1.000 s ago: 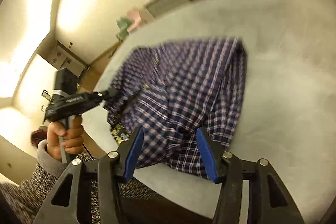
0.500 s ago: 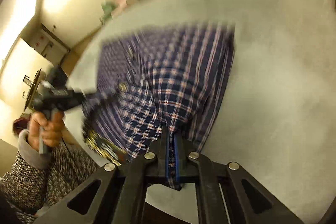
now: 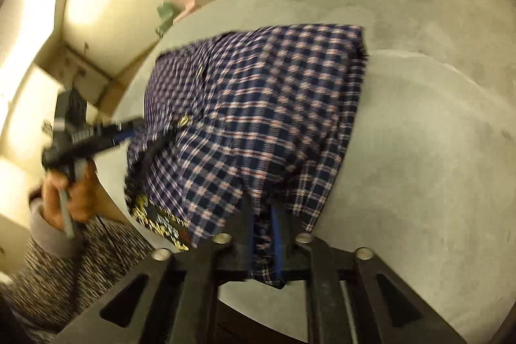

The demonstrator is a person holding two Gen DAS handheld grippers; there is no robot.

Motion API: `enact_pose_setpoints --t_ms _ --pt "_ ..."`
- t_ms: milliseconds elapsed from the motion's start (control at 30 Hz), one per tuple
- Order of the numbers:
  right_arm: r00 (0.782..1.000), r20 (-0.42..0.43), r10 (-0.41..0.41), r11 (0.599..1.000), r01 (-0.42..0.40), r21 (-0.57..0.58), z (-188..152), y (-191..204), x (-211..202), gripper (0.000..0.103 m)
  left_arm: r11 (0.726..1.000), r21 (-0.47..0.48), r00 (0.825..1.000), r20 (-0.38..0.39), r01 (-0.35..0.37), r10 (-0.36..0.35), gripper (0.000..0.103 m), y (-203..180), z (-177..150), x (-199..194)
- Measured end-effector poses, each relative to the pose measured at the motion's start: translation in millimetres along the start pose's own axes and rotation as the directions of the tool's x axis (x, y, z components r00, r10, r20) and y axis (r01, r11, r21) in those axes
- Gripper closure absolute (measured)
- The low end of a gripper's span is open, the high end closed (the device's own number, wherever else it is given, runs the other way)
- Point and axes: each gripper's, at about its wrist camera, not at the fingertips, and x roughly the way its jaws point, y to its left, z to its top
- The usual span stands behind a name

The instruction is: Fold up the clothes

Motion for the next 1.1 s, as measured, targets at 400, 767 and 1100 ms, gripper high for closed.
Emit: enact_pose_setpoints --t_ms 400,767,1100 --pt "0.990 -0.078 -0.116 0.982 0.102 -0.161 -13.6 14.4 14.1 0.097 0.992 -0.073 0.995 0.011 -0.101 0.102 0.085 24.0 25.4 16.4" --pt "0.976 0.151 -0.157 0.927 0.198 -0.318 49.5 40.2 -5.3 0.070 0.864 0.503 0.994 -0.094 0.000 0.054 0.075 -108.9 -24.7 35.2" --pt "0.971 -0.189 -0.149 0.853 0.030 -0.520 -2.4 97.6 70.3 0.069 0.858 0.089 0.858 0.148 -0.507 0.492 0.080 -35.4 58.9 62.4"
